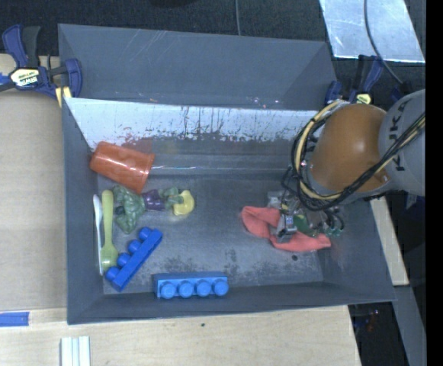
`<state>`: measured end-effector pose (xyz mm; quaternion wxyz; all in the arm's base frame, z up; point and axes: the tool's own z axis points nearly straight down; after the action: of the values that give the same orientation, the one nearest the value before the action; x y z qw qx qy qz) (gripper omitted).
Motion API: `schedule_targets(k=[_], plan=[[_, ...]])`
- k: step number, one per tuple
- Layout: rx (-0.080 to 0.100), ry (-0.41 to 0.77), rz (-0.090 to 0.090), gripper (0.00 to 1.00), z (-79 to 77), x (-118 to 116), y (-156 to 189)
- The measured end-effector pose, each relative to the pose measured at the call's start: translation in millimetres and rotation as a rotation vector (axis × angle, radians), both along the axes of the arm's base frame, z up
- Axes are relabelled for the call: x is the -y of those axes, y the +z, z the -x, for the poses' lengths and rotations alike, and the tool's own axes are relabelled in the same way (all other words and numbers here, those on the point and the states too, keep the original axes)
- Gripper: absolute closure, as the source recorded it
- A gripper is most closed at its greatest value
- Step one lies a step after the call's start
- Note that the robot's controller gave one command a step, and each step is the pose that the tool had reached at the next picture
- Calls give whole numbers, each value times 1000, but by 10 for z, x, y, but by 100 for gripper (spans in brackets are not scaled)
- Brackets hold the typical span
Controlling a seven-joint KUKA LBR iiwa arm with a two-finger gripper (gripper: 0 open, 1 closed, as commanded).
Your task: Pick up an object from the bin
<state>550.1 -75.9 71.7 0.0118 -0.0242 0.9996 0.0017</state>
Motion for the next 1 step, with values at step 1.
schedule_targets(k=[1], plan=[[0, 0, 0, 100, 0, 1, 0]])
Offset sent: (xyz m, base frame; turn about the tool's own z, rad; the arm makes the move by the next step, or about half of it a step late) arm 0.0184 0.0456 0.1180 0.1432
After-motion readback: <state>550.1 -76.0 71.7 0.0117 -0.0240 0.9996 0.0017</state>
